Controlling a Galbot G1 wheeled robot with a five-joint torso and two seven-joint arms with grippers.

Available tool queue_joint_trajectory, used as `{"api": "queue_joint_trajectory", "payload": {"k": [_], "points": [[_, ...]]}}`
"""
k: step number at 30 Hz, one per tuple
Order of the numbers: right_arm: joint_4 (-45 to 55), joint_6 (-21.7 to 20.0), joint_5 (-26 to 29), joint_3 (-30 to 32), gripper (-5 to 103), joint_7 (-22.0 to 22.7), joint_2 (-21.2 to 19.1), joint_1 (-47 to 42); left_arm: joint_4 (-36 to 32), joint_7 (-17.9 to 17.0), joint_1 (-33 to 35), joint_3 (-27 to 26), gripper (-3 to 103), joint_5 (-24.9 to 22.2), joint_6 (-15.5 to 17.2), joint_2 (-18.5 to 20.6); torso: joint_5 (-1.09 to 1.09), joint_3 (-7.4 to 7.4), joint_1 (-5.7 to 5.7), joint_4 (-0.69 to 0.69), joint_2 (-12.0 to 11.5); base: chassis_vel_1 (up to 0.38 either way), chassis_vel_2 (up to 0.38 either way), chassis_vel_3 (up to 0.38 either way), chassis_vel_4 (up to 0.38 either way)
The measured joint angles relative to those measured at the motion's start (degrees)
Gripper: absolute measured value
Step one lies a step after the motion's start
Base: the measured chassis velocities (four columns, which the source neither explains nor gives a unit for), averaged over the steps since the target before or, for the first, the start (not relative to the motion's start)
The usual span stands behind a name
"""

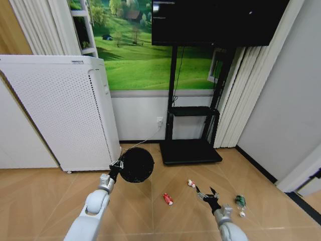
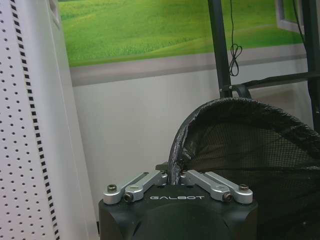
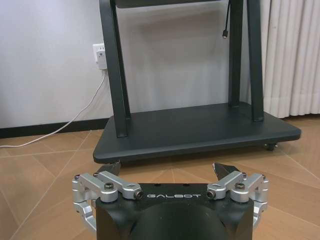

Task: Pick up the trash bin and place the garbage on the floor into it.

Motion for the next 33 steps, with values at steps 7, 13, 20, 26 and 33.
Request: {"api": "queue_joint_trajectory", "payload": {"k": [7, 13, 20, 26, 33], "points": [[-2.32, 1.03, -1.97, -2.11, 100, -2.41, -0.51, 0.02, 0.05, 0.01, -0.03, 0.39, 3, 0.0, 0.11, -0.01, -0.01, 0.02, 0.02, 0.01, -0.01, -0.141, 0.143, 0.145, -0.154], [-12.03, 5.36, -5.15, -8.0, 100, -8.91, -2.73, 3.67, -0.61, 0.33, 0.09, 0.65, 3, 0.07, 0.11, 0.35, 0.0, -0.01, -0.01, 0.0, -0.01, 0.008, -0.014, -0.019, 0.009], [-22.4, 7.29, -9.26, -13.65, 100, -14.93, -3.55, 9.4, -1.72, 0.35, 0.6, 0.06, 3, -0.38, 0.53, 1.25, 0.0, -0.01, -0.01, 0.0, -0.01, 0.024, -0.019, -0.015, 0.02], [-28.2, 6.13, -11.59, -15.24, 100, -18.08, -1.6, 13.95, -3.45, 0.33, 2.61, -0.83, 3, -0.73, 0.85, 0.24, 0.0, 0.0, 0.0, 0.02, -0.01, 0.0, 0.0, 0.0, 0.0], [-27.48, 4.46, -14.53, -15.28, 100, -22.95, -1.56, 13.37, -6.22, 0.22, 4.74, -1.43, 3, -1.58, 2.53, 0.69, -0.02, 0.0, -0.01, -0.02, -0.01, 0.0, 0.0, 0.0, 0.0]]}}
